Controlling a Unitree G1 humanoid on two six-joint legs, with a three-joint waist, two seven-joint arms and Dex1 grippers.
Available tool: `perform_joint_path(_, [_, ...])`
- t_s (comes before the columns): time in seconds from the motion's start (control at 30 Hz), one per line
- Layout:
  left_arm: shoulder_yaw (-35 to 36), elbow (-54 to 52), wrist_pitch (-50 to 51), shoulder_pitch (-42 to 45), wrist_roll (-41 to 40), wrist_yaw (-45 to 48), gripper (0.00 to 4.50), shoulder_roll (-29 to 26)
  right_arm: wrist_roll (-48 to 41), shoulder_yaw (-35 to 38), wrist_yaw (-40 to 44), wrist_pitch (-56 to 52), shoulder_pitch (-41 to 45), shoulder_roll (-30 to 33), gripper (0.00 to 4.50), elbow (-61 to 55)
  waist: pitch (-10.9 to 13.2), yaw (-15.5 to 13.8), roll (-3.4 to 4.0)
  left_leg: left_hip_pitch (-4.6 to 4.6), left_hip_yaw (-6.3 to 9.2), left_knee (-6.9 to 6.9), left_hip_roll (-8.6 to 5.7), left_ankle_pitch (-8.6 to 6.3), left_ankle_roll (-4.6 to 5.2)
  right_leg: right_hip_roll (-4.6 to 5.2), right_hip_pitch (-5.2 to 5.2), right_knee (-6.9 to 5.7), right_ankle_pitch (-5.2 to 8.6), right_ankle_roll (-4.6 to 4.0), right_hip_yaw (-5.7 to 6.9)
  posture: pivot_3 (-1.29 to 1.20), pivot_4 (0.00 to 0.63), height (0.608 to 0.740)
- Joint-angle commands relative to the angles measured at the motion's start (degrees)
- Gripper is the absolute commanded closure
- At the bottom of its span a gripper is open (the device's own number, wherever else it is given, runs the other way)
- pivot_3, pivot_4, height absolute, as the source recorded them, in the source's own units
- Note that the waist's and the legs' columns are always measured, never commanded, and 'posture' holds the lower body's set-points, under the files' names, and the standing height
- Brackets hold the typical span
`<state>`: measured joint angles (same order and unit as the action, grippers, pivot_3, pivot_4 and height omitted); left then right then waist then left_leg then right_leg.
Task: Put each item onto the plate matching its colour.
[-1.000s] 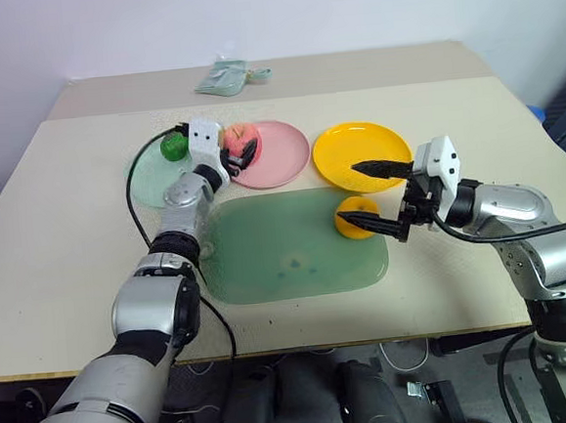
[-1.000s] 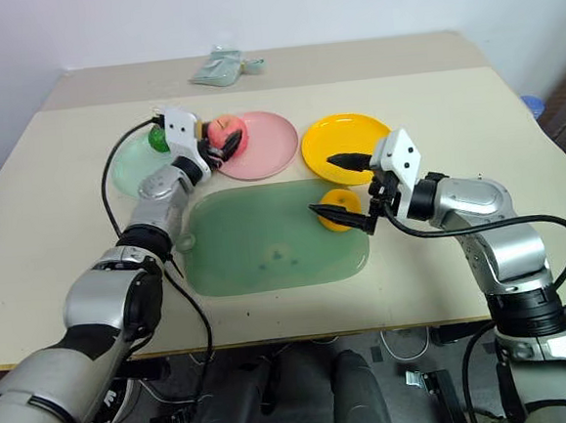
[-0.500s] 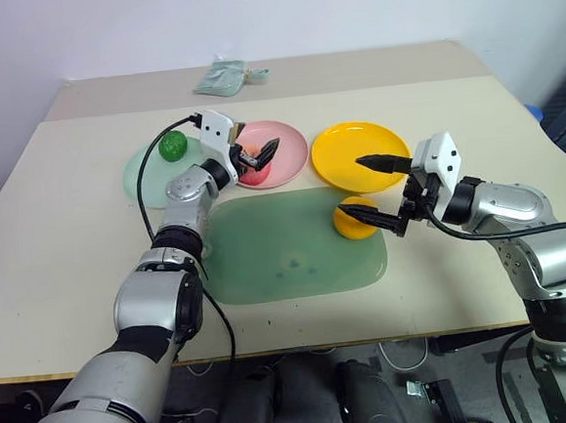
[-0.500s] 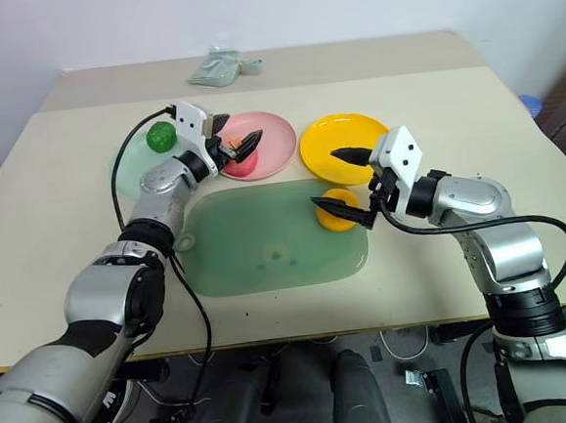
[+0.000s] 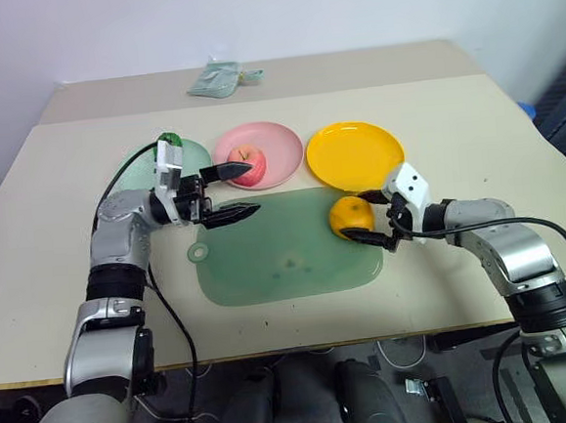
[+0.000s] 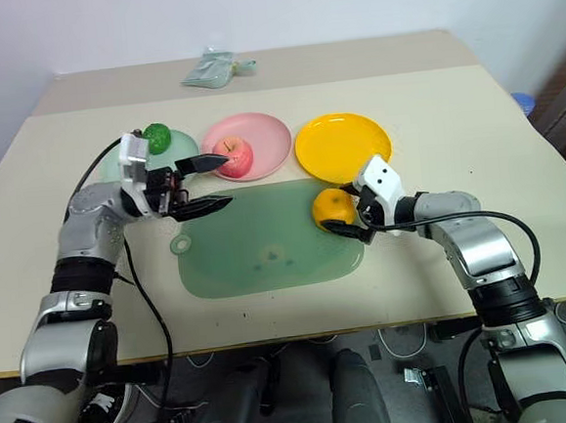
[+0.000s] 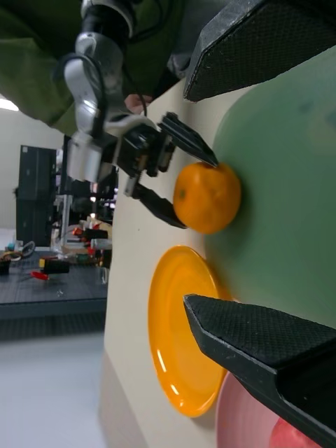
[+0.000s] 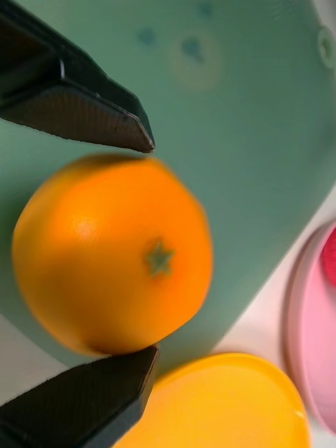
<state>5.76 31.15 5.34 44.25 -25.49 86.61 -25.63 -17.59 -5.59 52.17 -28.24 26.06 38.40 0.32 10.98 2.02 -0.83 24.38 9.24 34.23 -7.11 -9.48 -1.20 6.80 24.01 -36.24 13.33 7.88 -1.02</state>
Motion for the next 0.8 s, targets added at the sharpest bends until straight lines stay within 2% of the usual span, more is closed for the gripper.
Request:
perform_joint_path(0.03, [-0.3,-3.5,0.2,-1.8,-0.6,-1.2,0.00,0.2,1.1,0.0,0.2,-0.1,0.3,0.6,1.30,-0.5,0.0,0.1,0.01,0.00,0.00,0.00,0.00,0.00,0.00,0.00,0.00,0.00,0.00,0.00,0.00,0.00,0.150,0.740])
perform_joint_path(0.33, [0.2,-5.8,1.8,-1.7,-1.6,-4.9,0.00,1.3,-4.9,9.1,-5.1,1.0,7.0,-6.0,1.30,0.2,0.0,0.1,0.01,0.00,-0.01,-0.01,0.01,0.00,0.00,0.00,0.03,0.00,0.00,0.00,-0.03,0.00,0.150,0.740])
perform_joint_path(0.4, [0.3,-6.1,2.2,-1.6,-2.0,-5.2,0.00,1.5,-1.6,9.9,-10.4,5.0,12.1,-7.8,1.30,6.4,0.0,0.3,0.01,0.00,-0.01,-0.02,0.01,0.01,-0.01,0.00,0.05,0.00,-0.01,-0.02,-0.03,0.00,0.150,0.740])
perform_joint_path(0.53, [-0.2,-6.1,1.1,-1.7,-1.2,-6.4,0.00,1.9,7.4,6.9,-20.8,10.0,20.8,-10.6,1.30,23.1,0.0,0.3,0.01,-0.01,-0.05,-0.04,0.02,0.01,-0.02,-0.01,0.07,-0.01,-0.03,-0.05,-0.03,0.00,0.150,0.740])
perform_joint_path(0.7, [-0.8,-6.2,0.3,-2.0,0.1,-9.0,0.00,2.0,9.7,6.5,-21.4,16.4,24.7,-14.3,1.30,34.9,0.0,0.4,0.02,0.03,-0.09,-0.15,0.00,0.02,-0.02,0.00,0.17,0.00,-0.03,-0.05,-0.10,0.00,0.150,0.740])
perform_joint_path(0.77, [-0.8,-6.4,-0.8,-2.3,0.6,-9.8,0.00,2.1,9.4,7.2,-21.2,17.2,25.9,-15.4,0.24,38.8,0.0,0.5,0.02,0.03,-0.12,-0.15,0.00,0.02,-0.02,0.00,0.18,-0.01,-0.03,-0.05,-0.13,0.00,0.150,0.740])
perform_joint_path(0.8, [-0.8,-6.7,-0.8,-2.6,0.6,-10.1,0.00,2.0,9.0,7.4,-20.2,17.0,26.3,-15.6,0.02,40.1,0.0,0.5,0.02,0.03,-0.12,-0.15,0.00,0.02,-0.02,0.00,0.18,-0.03,-0.03,-0.05,-0.13,0.00,0.150,0.740])
